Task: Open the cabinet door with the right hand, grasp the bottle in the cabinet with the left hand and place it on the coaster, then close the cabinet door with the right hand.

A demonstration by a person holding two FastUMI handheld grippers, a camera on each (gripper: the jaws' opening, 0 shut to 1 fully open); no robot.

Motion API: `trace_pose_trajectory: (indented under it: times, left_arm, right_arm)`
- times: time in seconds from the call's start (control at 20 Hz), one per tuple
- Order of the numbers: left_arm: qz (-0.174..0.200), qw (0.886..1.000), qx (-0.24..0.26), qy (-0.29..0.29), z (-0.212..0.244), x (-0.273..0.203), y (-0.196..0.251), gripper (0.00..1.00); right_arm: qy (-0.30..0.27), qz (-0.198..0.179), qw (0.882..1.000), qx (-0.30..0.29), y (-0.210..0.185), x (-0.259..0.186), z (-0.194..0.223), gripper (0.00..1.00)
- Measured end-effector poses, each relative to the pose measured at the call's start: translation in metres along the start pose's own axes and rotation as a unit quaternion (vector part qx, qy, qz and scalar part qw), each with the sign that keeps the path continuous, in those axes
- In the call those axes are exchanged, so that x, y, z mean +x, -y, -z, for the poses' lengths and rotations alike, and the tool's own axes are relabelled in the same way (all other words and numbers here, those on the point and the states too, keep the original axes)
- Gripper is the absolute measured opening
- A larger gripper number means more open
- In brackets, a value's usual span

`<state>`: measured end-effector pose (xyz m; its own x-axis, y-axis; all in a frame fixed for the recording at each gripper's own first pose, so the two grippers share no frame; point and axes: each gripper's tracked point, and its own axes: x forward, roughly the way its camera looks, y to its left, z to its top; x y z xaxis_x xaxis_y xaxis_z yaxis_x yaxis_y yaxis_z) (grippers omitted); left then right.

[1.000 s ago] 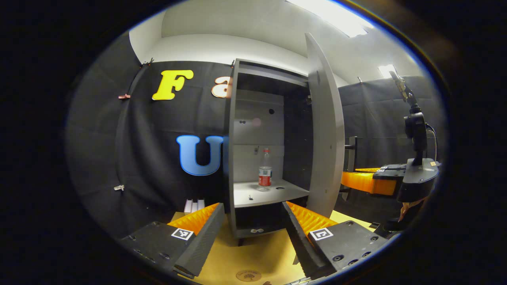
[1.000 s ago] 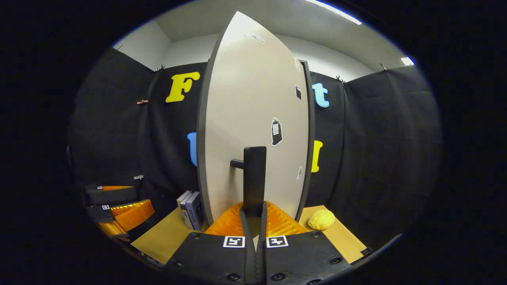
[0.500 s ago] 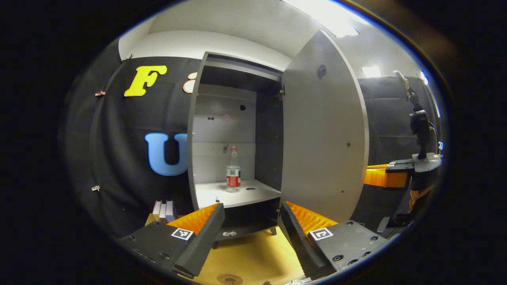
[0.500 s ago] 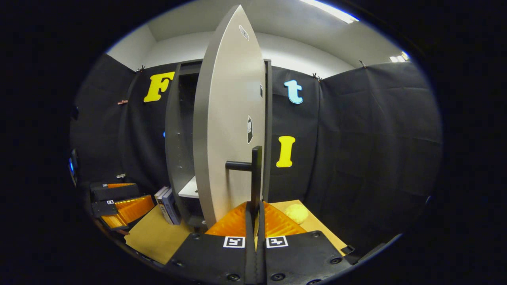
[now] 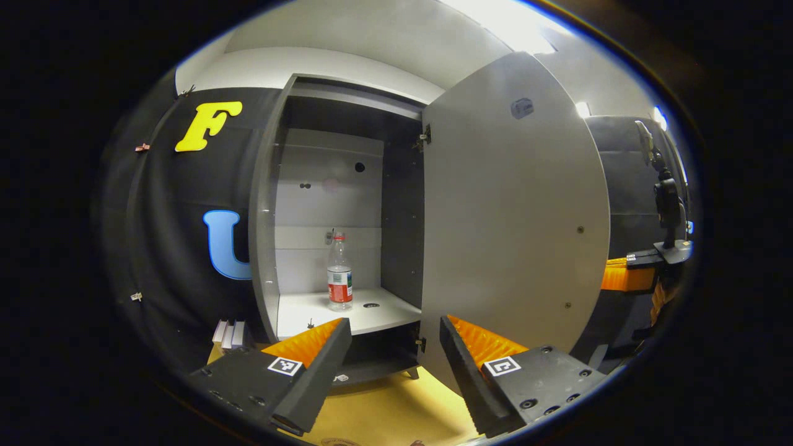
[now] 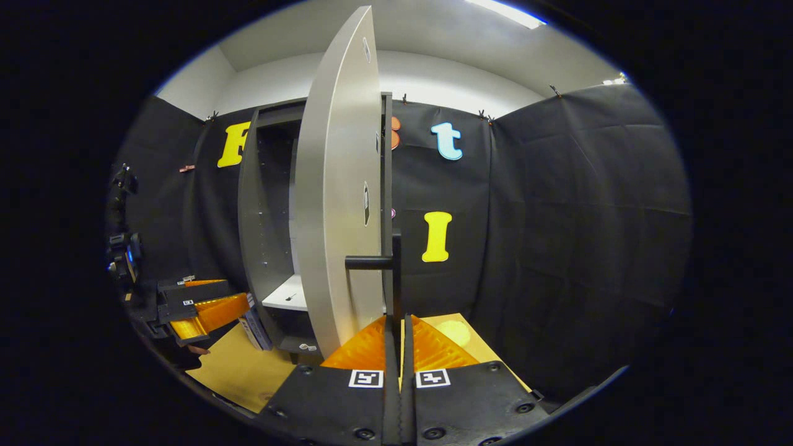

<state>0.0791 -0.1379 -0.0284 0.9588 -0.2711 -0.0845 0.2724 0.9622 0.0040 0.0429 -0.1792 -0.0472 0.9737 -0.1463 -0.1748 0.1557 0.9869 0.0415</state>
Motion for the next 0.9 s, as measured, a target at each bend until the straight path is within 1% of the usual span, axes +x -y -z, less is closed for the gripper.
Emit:
trace_pose_trajectory:
  times: [0.35, 0.65, 0.75, 0.8, 0.85, 0.9]
  left_arm:
    - [-0.010, 1.000, -0.004, -0.006, 0.000, 0.049, 0.009, 0.91]
    - [-0.035, 0.999, 0.000, -0.011, 0.002, 0.078, 0.000, 0.91]
    - [-0.041, 0.999, 0.003, -0.018, 0.006, 0.088, -0.007, 0.91]
    - [-0.050, 0.999, 0.007, -0.020, 0.008, 0.093, -0.014, 0.87]
    - [-0.060, 0.998, 0.008, -0.021, 0.010, 0.098, -0.023, 0.87]
    - [-0.069, 0.997, 0.008, -0.024, 0.013, 0.105, -0.034, 0.90]
  right_arm:
    - [0.002, -0.037, 0.999, 0.029, 0.036, 0.007, 0.000, 0.05]
    - [-0.011, -0.071, 0.997, 0.030, 0.044, -0.003, 0.007, 0.05]
    - [-0.008, -0.071, 0.997, 0.038, 0.048, -0.016, 0.006, 0.05]
    - [-0.002, -0.067, 0.997, 0.041, 0.051, -0.024, 0.004, 0.05]
    - [0.010, -0.055, 0.998, 0.039, 0.061, -0.030, -0.003, 0.06]
    - [0.020, -0.041, 0.998, 0.039, 0.074, -0.033, -0.006, 0.06]
